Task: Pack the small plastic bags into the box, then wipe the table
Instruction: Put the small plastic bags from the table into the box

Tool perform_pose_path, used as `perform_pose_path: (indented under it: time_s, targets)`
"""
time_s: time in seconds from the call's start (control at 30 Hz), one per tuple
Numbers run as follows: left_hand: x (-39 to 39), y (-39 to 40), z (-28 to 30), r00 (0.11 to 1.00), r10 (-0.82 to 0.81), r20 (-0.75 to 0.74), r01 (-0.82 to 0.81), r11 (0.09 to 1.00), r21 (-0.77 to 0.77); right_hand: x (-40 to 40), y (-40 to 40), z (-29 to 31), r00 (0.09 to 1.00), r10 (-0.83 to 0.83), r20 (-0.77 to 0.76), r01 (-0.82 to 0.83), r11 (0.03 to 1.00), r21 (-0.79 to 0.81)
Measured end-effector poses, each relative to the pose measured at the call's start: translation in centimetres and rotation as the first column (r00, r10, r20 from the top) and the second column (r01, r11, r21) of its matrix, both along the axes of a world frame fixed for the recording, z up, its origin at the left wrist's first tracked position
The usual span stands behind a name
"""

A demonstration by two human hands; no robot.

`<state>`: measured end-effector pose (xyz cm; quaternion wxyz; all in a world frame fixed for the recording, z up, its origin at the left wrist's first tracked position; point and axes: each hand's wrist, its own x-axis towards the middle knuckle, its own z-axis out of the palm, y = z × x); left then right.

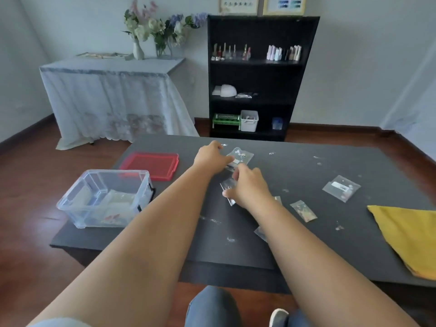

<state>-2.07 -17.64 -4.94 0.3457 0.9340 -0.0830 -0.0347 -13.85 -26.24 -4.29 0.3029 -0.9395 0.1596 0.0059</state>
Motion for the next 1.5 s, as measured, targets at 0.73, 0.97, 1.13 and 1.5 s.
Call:
perform_pose_path:
  time_s: [0.73,0.97,1.13,1.5]
  targets:
    - [-0.2,-1.5,1.5,0.991,-0.122,-0.052,0.133,0.915,0.380,-2.1,-2.8,-0.7,0.971,-0.032,0.236,-0.051,0.940,0.338]
    - [0.2,-1.7,2.3,0.974,0.019,-0.225,0.050,0.955,0.293,-2.6,-3.6,-0.8,0.967,-0.100,0.233,-0.026,0.874,0.484]
    - [0.2,-0.5,2.3,0.993,-0.010,-0.116,0.028,0.987,0.158,-2.9,-3.7,-0.3,0.958,-0.169,0.234,-0.038,0.729,0.683]
    - [-2.5,11.2,9.3,0.978,-0.160,-0.132,0.125,0.962,-0.241,-3.0,-1.3,0.7,0.923,-0.356,0.145,-0.022,0.328,0.944]
